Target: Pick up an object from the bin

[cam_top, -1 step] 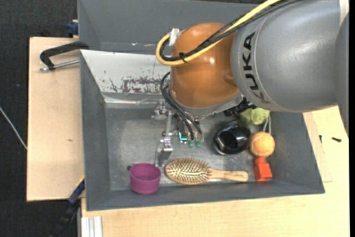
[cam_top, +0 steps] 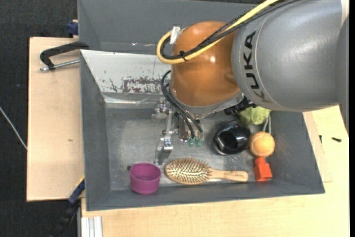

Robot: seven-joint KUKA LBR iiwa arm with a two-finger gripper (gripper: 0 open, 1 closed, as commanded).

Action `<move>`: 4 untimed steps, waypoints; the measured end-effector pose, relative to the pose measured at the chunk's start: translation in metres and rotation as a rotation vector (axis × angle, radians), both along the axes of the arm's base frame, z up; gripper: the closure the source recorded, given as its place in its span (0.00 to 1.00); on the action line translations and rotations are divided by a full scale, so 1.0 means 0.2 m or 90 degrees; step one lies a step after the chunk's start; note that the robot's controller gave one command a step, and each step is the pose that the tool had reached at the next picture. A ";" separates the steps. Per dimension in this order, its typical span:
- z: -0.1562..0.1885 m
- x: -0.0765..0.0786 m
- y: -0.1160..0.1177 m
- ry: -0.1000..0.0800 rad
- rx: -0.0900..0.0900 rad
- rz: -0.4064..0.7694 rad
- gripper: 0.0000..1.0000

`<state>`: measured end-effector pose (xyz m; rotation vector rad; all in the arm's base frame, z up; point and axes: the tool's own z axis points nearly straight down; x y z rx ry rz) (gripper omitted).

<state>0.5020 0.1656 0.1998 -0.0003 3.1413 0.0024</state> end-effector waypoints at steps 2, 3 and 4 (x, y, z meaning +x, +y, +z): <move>-0.36 -0.03 0.10 0.002 0.000 0.303 0.00; -0.37 -0.03 0.16 -0.004 0.000 0.495 0.00; -0.56 -0.04 0.27 -0.001 0.000 0.470 0.00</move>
Offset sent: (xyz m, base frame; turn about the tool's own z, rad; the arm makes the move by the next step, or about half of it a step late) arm -0.0117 0.0239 -0.0483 -0.4163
